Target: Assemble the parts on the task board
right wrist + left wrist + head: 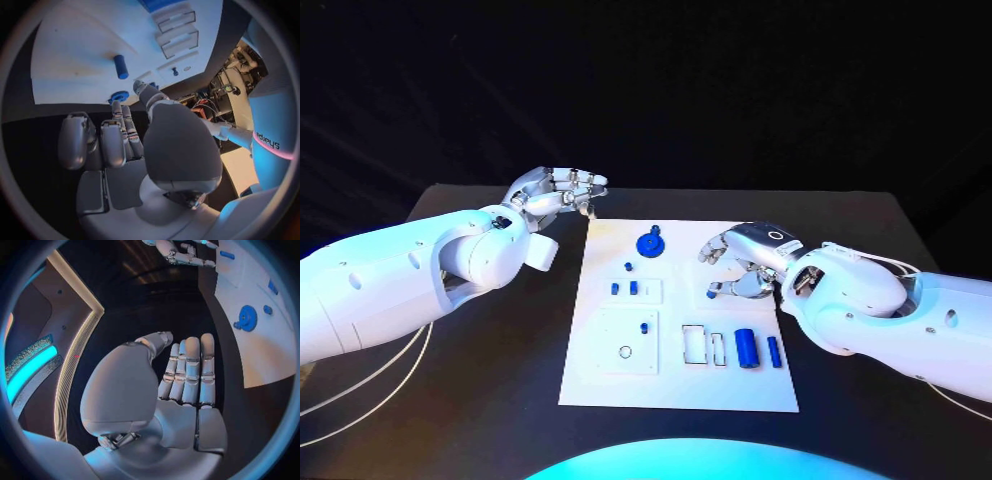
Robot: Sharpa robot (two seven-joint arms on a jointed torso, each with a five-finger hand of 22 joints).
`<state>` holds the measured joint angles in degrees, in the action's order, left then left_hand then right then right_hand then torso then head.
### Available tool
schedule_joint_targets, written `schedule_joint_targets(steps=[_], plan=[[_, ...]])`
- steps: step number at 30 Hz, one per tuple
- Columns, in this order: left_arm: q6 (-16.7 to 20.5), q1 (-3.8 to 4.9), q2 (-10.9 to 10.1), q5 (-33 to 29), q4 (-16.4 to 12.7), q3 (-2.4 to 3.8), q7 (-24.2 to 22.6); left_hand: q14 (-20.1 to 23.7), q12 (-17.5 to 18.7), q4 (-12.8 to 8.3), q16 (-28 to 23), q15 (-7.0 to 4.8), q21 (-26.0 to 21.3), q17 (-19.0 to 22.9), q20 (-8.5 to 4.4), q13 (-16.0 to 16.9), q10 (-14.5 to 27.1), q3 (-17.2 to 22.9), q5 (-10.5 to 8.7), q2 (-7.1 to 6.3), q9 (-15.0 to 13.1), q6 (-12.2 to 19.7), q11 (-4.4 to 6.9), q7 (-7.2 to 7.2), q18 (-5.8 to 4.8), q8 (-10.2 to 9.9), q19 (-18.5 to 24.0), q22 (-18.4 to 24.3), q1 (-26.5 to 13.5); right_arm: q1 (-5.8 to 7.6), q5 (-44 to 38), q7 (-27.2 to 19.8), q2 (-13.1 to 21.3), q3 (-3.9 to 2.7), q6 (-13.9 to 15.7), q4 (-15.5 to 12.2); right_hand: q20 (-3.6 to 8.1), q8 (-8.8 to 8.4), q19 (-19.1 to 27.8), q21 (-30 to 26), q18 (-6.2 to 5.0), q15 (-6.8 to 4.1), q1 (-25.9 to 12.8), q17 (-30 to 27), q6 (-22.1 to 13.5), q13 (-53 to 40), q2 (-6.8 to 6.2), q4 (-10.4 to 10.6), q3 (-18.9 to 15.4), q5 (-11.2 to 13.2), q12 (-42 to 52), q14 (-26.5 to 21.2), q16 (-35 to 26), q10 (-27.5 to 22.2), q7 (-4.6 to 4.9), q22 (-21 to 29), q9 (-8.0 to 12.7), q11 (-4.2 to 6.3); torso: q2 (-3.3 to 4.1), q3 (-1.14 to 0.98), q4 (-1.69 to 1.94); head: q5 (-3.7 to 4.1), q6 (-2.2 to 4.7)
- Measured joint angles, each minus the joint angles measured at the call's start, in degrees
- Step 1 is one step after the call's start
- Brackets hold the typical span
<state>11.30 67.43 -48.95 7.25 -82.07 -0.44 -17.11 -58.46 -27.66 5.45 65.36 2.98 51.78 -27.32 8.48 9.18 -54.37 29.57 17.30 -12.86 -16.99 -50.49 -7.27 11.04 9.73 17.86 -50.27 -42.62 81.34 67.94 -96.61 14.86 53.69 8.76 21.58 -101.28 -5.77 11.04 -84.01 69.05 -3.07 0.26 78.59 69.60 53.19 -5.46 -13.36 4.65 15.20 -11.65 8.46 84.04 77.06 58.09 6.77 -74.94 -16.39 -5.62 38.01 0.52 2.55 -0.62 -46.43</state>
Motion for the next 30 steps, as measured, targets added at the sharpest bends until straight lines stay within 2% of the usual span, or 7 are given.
schedule_joint_targets(steps=[2,5,9,14,21,25,30], plan=[[-0.02,0.00,0.00,0.00,0.00,-0.03,0.01,0.02,0.00,0.00,0.00,0.02,0.00,0.00,0.00,0.00,0.02,0.00,0.00,0.00,0.00,0.00,-0.01,0.00,0.00,0.00,0.00,0.00,0.00,0.14,0.51,-0.08,0.35,0.00,-0.92,0.30,0.00,-0.86,0.00,-0.85,0.00,0.16,2.51,-0.18,-0.13,0.36,0.78,2.49,-5.63,-0.22,1.26,-0.01,0.00,-1.36,-0.13,0.00,0.06,-0.10,0.01,0.00,0.00,0.01,0.01],[-0.06,-0.01,0.00,0.00,0.00,-0.06,0.01,0.21,0.00,0.00,0.00,0.21,0.00,0.05,0.00,0.00,0.22,0.00,0.00,0.00,0.00,0.00,-0.22,0.00,0.00,0.00,0.00,0.05,0.00,0.28,1.18,-0.22,0.87,0.02,-2.78,0.72,0.00,-1.45,0.00,-1.10,0.00,0.16,5.51,-0.32,-0.30,0.73,1.17,6.28,-10.86,-0.45,2.82,-0.01,0.00,-2.14,-0.30,0.00,0.06,-0.10,0.03,0.00,0.00,0.07,0.01],[-0.09,-0.01,-0.05,0.00,-0.01,-0.07,0.02,0.21,0.00,0.00,0.00,0.21,0.02,0.05,0.00,0.00,0.22,0.00,0.00,0.00,0.00,0.00,-0.21,0.00,-0.01,0.00,0.00,0.05,0.00,0.30,1.85,-0.36,1.10,0.07,-5.26,1.17,0.00,-1.87,0.00,-1.28,0.00,0.16,8.32,-0.40,-0.30,1.05,0.98,10.75,-14.69,-0.45,4.35,-0.01,0.00,-2.64,-0.30,0.00,-0.05,-0.20,0.03,-0.02,0.04,0.10,-0.07],[-0.13,-0.01,-0.10,0.01,-0.03,-0.09,0.04,0.21,0.00,0.00,0.00,0.21,0.02,0.04,0.00,0.00,0.22,0.00,0.00,0.00,0.00,0.00,-0.21,0.00,0.00,0.00,0.00,0.05,0.00,0.14,2.58,-0.60,0.70,0.13,-7.45,1.83,0.00,-1.87,0.00,-2.03,-0.90,0.16,8.59,-0.87,-0.30,1.06,0.99,11.64,-15.41,-0.45,4.35,-0.01,-0.01,-2.83,-0.30,0.01,-0.16,-0.02,0.03,-0.04,0.07,0.16,-0.13],[-0.16,-0.01,-0.15,0.02,-0.04,-0.09,0.06,0.21,0.00,0.00,0.00,0.21,0.02,0.04,0.00,0.00,0.43,0.00,0.00,0.00,0.00,0.00,0.00,0.00,0.00,0.00,0.00,0.04,0.00,-0.27,3.53,-0.97,-0.57,0.26,-8.32,2.55,0.01,-1.87,0.00,-0.14,-0.90,0.16,10.60,-0.39,0.66,1.00,3.00,11.89,-13.98,-0.45,6.74,-0.01,0.52,-0.23,-0.22,0.01,-0.44,0.71,0.03,-0.02,0.07,0.16,-0.16],[-0.17,-0.01,-0.16,0.02,-0.05,-0.10,0.07,0.21,0.00,0.00,0.00,0.21,0.03,0.04,0.00,0.00,0.42,0.00,0.00,0.00,0.00,0.00,0.00,0.00,0.00,0.00,0.00,0.04,0.00,-0.32,3.99,-1.12,-1.04,0.27,-8.37,3.10,0.09,-1.86,0.02,1.33,-0.90,-0.49,11.66,-0.36,2.19,1.07,4.10,11.92,-11.24,3.12,6.95,-0.01,0.52,2.89,0.29,0.02,-0.59,1.34,0.03,0.00,0.08,0.26,-0.16],[-0.18,-0.01,-0.18,0.02,-0.05,-0.10,0.08,0.21,0.00,0.00,0.00,0.21,0.03,0.04,0.00,0.00,0.42,0.00,0.00,0.00,0.00,0.00,0.00,0.00,0.00,0.00,0.00,0.04,0.00,-0.38,4.32,-1.23,-1.43,0.30,-8.37,3.69,0.46,-1.86,0.01,2.52,-0.91,-0.90,11.51,-0.13,3.76,1.44,4.85,11.97,-8.10,3.81,5.96,-0.01,0.52,5.58,0.37,0.02,-0.59,1.80,0.01,-0.01,0.08,0.35,-0.23]])
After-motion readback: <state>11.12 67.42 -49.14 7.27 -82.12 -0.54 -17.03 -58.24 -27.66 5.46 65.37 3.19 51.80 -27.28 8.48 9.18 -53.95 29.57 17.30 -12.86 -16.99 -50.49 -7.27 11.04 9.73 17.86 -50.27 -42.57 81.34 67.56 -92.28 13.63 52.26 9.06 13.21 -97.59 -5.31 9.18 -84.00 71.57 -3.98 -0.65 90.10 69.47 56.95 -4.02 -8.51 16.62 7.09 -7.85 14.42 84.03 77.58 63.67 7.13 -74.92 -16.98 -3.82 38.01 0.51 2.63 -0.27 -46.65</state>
